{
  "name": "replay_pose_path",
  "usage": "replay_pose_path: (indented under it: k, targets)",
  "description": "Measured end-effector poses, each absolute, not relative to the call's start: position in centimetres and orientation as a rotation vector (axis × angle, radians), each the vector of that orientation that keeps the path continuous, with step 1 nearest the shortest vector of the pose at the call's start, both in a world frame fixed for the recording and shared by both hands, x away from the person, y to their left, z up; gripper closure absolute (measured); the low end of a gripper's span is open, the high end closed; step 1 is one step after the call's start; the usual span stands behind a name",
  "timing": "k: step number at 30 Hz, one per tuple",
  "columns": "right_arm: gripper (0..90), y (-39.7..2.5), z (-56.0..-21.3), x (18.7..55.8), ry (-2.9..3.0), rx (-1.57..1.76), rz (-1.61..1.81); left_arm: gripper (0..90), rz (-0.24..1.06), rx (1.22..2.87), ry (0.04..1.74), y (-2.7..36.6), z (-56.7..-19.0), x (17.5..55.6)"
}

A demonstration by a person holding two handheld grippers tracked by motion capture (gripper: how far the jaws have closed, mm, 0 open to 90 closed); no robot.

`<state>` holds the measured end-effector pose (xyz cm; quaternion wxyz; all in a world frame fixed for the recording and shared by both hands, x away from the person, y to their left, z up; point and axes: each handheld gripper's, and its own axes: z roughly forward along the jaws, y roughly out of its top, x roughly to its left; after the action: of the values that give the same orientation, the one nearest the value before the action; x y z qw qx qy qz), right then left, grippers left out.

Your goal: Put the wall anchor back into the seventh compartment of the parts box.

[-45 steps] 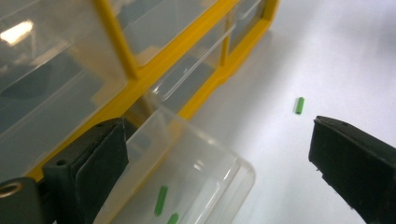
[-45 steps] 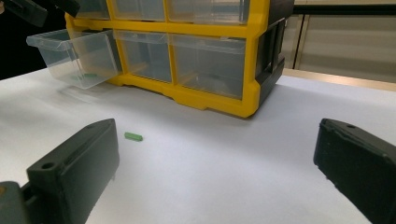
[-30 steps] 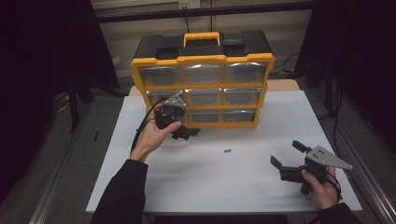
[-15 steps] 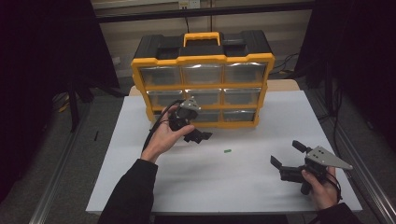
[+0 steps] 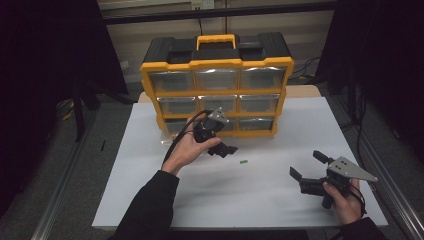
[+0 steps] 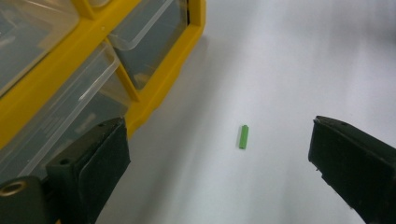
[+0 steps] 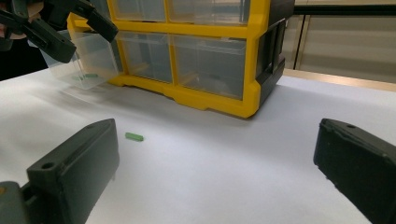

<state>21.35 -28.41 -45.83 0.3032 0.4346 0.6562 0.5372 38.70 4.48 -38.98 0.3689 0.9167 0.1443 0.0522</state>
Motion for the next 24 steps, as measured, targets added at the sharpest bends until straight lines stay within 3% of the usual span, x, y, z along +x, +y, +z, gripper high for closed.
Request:
replay_pose_path:
  k: [24]
  targets:
    - [0.0, -28.4, -45.8, 21.3, 1.741, 1.151, 1.424, 6.7, 0.069, 2.483, 0.338, 1.1, -41.6, 38.5]
